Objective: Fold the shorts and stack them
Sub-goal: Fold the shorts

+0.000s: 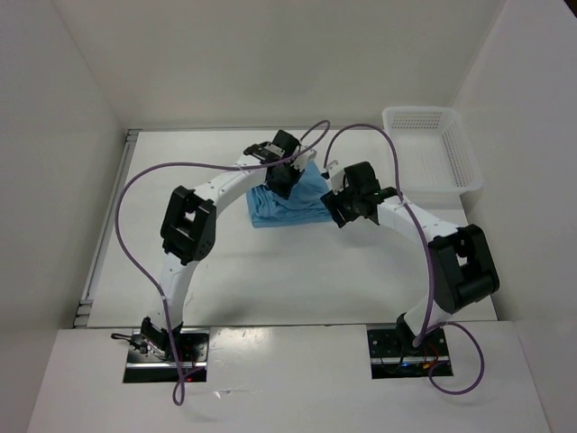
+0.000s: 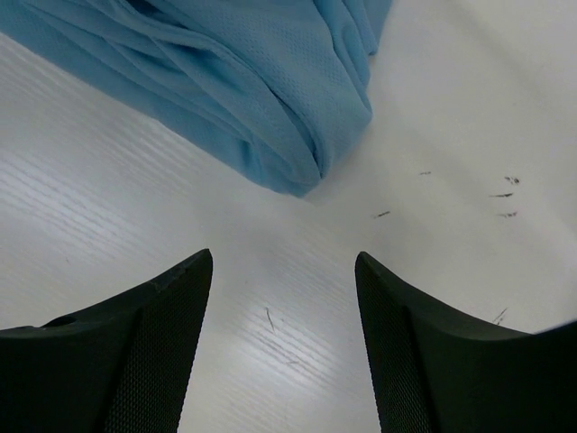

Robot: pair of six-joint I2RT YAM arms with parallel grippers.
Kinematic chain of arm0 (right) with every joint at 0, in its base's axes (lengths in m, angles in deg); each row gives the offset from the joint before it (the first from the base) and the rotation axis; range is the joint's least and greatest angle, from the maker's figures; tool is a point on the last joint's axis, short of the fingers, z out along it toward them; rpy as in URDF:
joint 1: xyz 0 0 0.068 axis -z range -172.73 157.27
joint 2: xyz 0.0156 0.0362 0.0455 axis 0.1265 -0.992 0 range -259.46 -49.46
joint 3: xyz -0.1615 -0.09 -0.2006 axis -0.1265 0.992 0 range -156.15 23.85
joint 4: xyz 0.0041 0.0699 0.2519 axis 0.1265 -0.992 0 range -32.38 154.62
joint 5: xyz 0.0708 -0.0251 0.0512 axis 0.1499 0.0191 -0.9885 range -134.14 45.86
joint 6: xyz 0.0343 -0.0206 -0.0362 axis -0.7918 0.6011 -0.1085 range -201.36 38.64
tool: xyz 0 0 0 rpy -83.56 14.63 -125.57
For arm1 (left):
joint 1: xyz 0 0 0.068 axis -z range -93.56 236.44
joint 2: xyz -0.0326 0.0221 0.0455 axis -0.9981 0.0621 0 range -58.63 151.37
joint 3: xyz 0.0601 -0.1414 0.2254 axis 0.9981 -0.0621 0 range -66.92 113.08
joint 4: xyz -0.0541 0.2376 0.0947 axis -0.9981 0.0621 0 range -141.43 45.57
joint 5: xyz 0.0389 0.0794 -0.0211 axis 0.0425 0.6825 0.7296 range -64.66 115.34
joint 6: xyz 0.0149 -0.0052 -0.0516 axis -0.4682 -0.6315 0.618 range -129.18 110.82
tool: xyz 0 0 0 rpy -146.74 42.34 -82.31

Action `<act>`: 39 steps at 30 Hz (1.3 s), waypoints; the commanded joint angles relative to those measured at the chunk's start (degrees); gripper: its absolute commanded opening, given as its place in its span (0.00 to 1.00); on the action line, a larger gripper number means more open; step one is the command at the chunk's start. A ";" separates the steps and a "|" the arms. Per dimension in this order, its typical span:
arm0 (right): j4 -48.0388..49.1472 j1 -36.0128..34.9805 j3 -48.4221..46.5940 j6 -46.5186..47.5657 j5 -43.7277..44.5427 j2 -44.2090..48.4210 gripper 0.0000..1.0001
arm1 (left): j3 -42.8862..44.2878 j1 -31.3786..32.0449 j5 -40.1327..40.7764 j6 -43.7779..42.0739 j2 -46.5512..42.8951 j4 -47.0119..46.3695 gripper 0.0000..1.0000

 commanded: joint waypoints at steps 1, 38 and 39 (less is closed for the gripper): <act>4.77 0.23 -1.28 -0.38 -1.85 -1.34 0.70 | -0.57 -2.65 3.41 -0.21 -10.01 -1.05 0.00; 7.22 -0.91 -13.15 -21.71 -6.52 -13.55 0.75 | -1.03 -21.38 -15.32 -0.21 -7.77 2.38 0.75; 7.23 -0.91 -13.15 -22.34 -6.51 -14.43 0.75 | 0.20 -21.38 -14.78 -0.21 -6.18 2.38 0.75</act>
